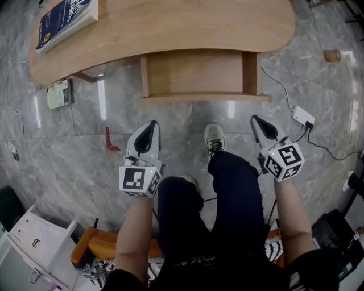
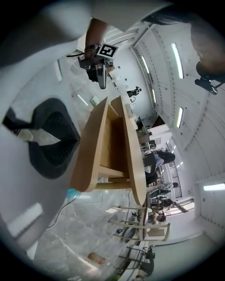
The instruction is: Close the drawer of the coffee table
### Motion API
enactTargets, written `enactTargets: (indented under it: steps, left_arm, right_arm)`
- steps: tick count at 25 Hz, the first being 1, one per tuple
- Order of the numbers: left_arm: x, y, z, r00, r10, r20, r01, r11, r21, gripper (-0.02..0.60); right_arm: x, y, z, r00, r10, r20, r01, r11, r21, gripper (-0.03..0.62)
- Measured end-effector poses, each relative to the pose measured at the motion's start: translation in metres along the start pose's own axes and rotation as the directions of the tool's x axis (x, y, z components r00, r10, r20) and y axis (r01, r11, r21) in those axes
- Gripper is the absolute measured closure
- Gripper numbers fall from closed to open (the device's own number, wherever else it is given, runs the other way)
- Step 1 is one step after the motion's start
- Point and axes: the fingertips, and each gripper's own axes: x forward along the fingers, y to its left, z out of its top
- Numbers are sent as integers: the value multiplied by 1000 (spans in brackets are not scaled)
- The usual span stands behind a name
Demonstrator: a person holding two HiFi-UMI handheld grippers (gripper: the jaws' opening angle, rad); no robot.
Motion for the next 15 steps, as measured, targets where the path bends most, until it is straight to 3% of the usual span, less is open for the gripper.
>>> enactTargets:
  steps: [4,10,15]
  left_arm:
    - [12,27,-18,998,34,48,-38,996,77,580]
    - [25,59,-42,992,75,106,-85,992,97,580]
    - [33,67,-55,986,38,161,-56,992,109,580]
  right_arm:
    - [18,-19,-23,1000,-19,10,19,999,-44,594]
    - [33,-43,-50,994,-68,81,73,995,-63,594]
    - [31,-61,-56,973,-142,182,146,989,-8,594]
